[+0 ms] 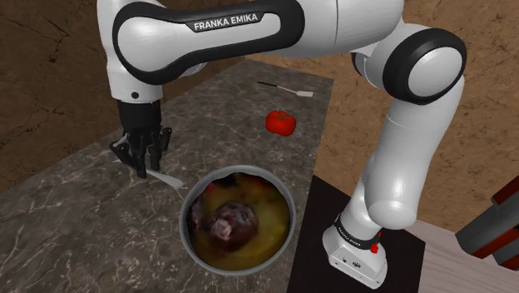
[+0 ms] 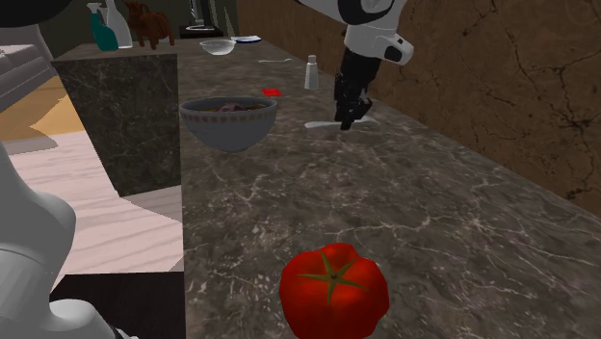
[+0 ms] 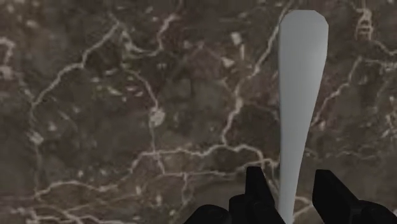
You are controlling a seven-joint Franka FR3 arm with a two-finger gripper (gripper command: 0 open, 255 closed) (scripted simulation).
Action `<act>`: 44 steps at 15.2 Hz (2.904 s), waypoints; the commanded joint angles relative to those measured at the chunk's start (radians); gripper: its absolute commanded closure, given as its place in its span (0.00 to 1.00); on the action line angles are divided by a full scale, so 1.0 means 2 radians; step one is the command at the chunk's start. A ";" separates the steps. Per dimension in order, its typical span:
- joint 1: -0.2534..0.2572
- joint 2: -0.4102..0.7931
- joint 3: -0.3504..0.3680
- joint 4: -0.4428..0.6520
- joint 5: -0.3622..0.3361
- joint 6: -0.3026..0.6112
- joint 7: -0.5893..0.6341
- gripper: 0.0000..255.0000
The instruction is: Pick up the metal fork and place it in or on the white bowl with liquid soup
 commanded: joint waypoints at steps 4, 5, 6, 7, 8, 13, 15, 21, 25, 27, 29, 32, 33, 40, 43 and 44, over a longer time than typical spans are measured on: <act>0.000 -0.002 0.000 0.029 0.000 -0.030 0.006 1.00; 0.000 -0.002 0.000 0.035 -0.001 -0.037 0.007 1.00; 0.000 -0.002 0.000 0.042 -0.001 -0.044 0.008 1.00; 0.000 -0.002 0.001 0.049 -0.001 -0.050 0.010 1.00; 0.000 -0.002 0.001 0.056 -0.002 -0.057 0.011 1.00; 0.001 0.002 0.001 0.094 -0.004 -0.091 0.018 1.00; 0.002 0.004 0.001 0.110 -0.005 -0.104 0.021 1.00; 0.005 0.015 0.003 0.165 -0.009 -0.148 0.032 1.00; 0.009 0.027 0.004 0.207 -0.014 -0.178 0.040 1.00; 0.011 0.034 0.004 0.231 -0.016 -0.194 0.044 1.00; 0.014 0.042 0.005 0.256 -0.019 -0.211 0.049 1.00; 0.005 -0.009 0.007 0.190 0.000 -0.194 0.045 1.00; 0.001 -0.034 0.007 0.159 0.010 -0.186 0.042 1.00; 0.000 -0.186 0.003 -0.011 0.068 -0.158 0.031 1.00; 0.007 -0.245 0.000 -0.067 0.090 -0.157 0.030 1.00; 0.010 -0.264 -0.001 -0.084 0.096 -0.158 0.030 1.00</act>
